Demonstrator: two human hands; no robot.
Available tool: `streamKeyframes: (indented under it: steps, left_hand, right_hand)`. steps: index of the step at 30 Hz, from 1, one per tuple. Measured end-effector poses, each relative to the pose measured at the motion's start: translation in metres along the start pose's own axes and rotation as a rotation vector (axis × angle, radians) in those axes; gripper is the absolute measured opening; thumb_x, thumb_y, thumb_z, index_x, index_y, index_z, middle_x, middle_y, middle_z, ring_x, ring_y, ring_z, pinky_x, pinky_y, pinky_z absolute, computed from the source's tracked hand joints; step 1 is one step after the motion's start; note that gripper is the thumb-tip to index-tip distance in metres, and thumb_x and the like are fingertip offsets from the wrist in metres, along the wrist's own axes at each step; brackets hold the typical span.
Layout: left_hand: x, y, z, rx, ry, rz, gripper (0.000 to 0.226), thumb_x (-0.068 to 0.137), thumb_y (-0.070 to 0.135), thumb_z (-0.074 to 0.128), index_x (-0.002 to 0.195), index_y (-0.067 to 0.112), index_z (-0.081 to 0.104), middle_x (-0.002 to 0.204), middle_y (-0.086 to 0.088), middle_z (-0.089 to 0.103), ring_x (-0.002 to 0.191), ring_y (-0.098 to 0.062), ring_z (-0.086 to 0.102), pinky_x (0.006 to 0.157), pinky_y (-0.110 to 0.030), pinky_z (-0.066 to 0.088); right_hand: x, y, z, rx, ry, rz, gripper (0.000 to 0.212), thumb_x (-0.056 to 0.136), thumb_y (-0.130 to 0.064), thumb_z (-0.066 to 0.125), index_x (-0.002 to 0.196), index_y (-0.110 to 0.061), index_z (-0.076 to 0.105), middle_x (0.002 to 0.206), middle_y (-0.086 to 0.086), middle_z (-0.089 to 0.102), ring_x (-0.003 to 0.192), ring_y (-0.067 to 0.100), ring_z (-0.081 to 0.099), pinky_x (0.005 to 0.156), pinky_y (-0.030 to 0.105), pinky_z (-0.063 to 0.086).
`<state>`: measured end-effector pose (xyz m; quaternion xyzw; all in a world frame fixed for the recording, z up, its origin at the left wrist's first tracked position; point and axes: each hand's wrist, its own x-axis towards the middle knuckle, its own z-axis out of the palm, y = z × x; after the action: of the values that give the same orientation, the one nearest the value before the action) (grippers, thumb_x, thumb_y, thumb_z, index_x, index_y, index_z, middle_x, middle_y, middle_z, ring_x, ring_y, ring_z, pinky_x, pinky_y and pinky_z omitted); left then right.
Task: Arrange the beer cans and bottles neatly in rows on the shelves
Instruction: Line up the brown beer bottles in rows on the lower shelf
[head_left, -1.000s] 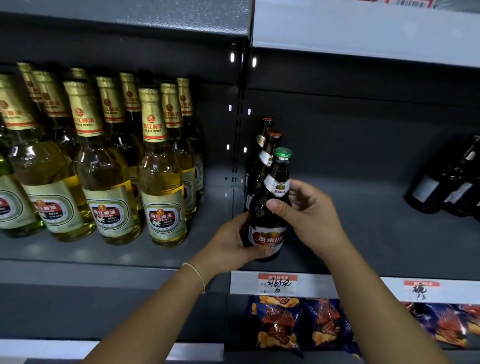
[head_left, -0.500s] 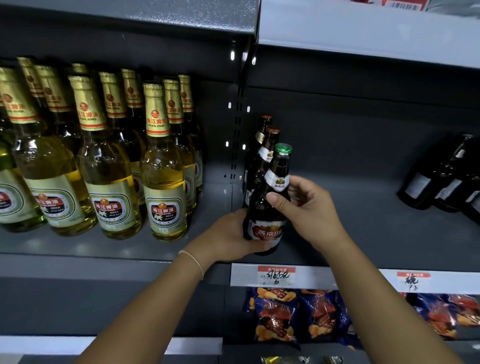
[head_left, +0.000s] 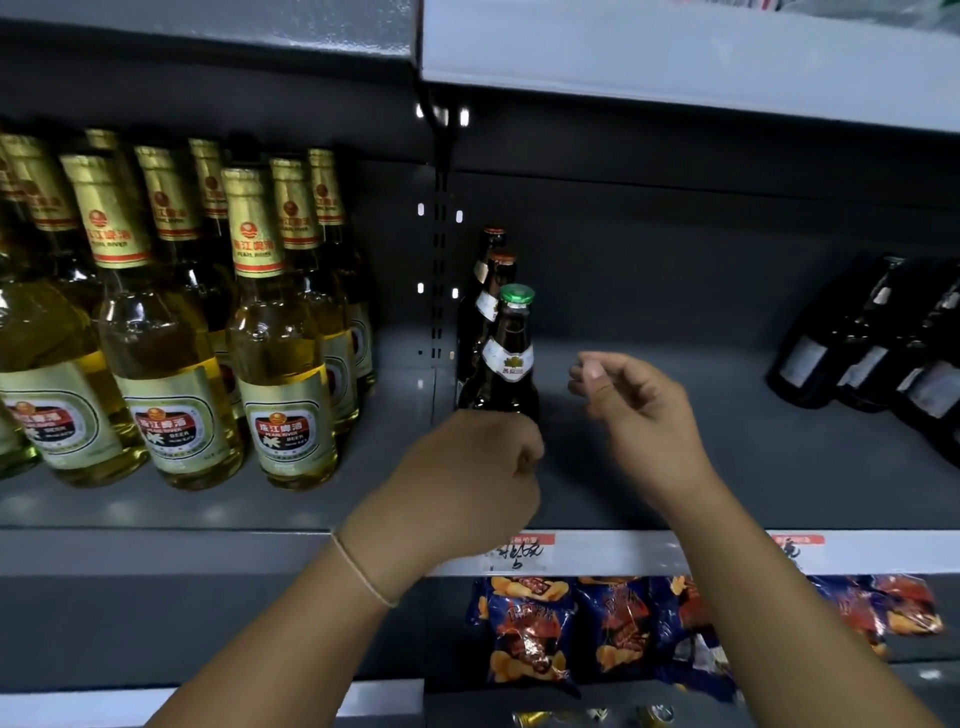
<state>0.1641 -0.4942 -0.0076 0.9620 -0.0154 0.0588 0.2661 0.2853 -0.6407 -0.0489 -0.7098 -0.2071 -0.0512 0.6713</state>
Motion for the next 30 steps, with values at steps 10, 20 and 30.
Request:
streamKeyframes:
  steps: [10, 20, 30]
  left_hand:
    - [0.079, 0.087, 0.049, -0.187, 0.191, 0.226, 0.044, 0.079, 0.016, 0.041, 0.118, 0.018, 0.060, 0.099, -0.002, 0.070, 0.097, -0.020, 0.063, 0.088, -0.036, 0.050]
    - [0.192, 0.183, 0.129, -0.228, 0.196, 0.285, 0.047, 0.085, 0.006, 0.049, 0.130, 0.016, 0.054, 0.117, -0.001, 0.060, 0.107, -0.016, 0.058, 0.094, -0.038, 0.051]
    - [0.264, 0.277, 0.212, -0.308, -0.007, 0.357, 0.043, 0.089, 0.012, 0.055, 0.132, 0.015, 0.052, 0.117, 0.004, 0.058, 0.100, -0.013, 0.060, 0.096, -0.036, 0.050]
  right_hand:
    - [0.012, -0.011, -0.102, -0.074, 0.094, -0.022, 0.012, 0.098, -0.018, 0.058, 0.102, -0.023, 0.069, 0.104, 0.007, 0.073, 0.105, 0.024, 0.069, 0.097, 0.046, 0.055]
    - [0.040, 0.006, -0.263, -0.166, 0.296, -0.058, 0.016, 0.095, -0.003, 0.061, 0.105, -0.014, 0.066, 0.086, 0.000, 0.067, 0.077, 0.001, 0.062, 0.080, 0.024, 0.054]
    - [0.071, 0.040, -0.418, -0.561, 0.689, -0.113, 0.052, 0.082, -0.040, 0.059, 0.127, -0.016, 0.055, 0.119, 0.010, 0.064, 0.107, 0.028, 0.063, 0.095, 0.044, 0.053]
